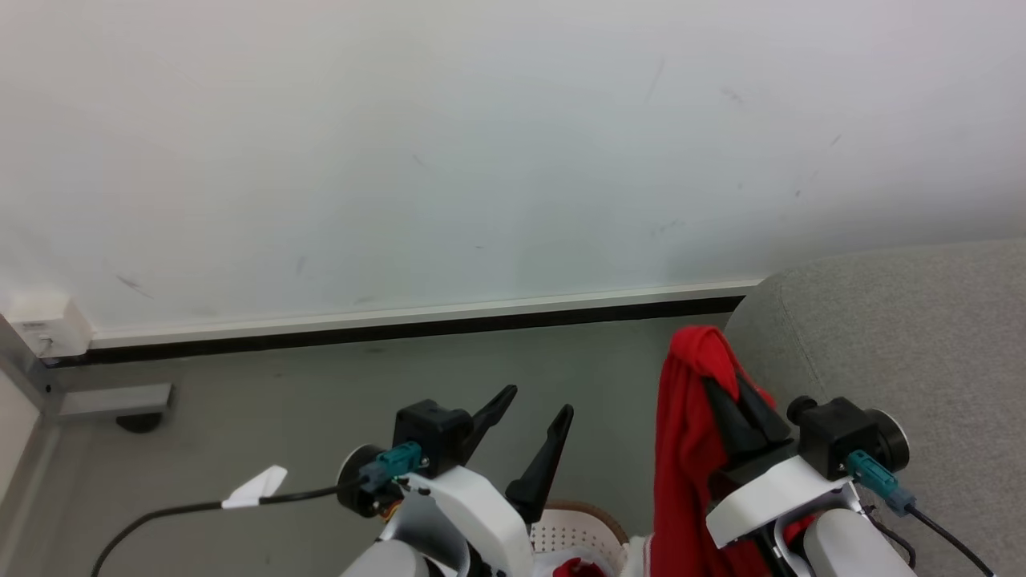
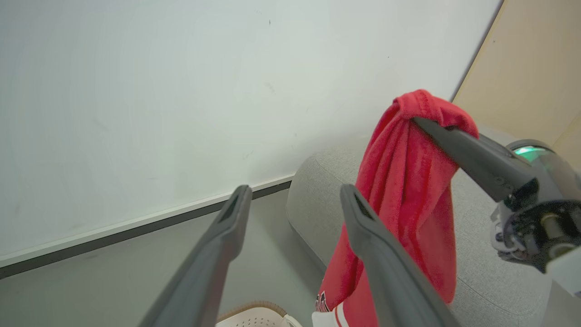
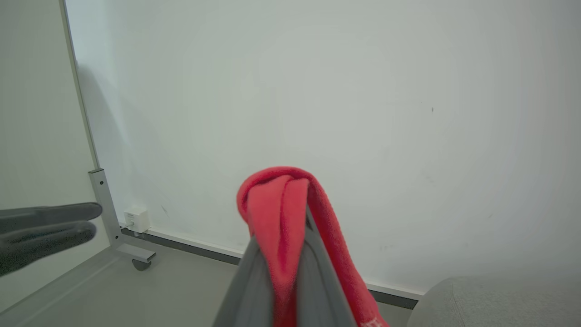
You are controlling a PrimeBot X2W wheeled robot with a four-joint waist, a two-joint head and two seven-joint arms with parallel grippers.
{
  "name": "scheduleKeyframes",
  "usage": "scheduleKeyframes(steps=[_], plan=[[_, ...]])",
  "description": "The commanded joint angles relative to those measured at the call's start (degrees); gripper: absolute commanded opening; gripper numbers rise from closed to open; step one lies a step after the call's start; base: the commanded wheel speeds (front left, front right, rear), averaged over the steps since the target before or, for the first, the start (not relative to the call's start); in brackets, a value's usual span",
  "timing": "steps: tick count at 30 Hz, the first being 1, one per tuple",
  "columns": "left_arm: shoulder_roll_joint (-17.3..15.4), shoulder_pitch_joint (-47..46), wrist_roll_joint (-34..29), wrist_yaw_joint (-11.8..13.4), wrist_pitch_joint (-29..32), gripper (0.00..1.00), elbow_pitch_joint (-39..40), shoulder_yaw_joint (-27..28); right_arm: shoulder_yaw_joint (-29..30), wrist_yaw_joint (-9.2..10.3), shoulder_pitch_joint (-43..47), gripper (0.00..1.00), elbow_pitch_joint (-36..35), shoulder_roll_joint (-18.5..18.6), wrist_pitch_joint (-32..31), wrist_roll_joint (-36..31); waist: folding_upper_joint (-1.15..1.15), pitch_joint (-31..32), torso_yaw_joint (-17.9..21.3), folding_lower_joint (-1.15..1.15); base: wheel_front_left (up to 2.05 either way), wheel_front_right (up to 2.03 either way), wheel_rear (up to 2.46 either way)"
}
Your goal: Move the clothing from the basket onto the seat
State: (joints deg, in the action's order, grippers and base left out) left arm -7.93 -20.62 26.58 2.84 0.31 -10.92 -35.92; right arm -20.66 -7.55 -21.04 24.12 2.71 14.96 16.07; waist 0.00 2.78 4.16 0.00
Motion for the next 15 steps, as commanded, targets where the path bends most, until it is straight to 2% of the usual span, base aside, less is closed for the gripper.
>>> scheduleKeyframes(steps=[1, 15], plan=[[-0.69, 1.09, -0.28, -0.36, -0.99, 1.00, -0.47, -0.17, 1.35, 0.12, -0.37, 0.00, -0.90, 0.15, 0.16, -1.07, 0.00, -0.21, 0.46, 0.00, 0.00, 0.00, 0.00], [-1.46, 1.40, -0.71, -1.09, -3.71, 1.00, -1.55, -1.09, 5.25, 0.13, -0.93, 0.00, -4.74, 0.16, 0.16, -2.84, 0.00, -1.22, 4.42, 0.00, 0.00, 0.00, 0.00]])
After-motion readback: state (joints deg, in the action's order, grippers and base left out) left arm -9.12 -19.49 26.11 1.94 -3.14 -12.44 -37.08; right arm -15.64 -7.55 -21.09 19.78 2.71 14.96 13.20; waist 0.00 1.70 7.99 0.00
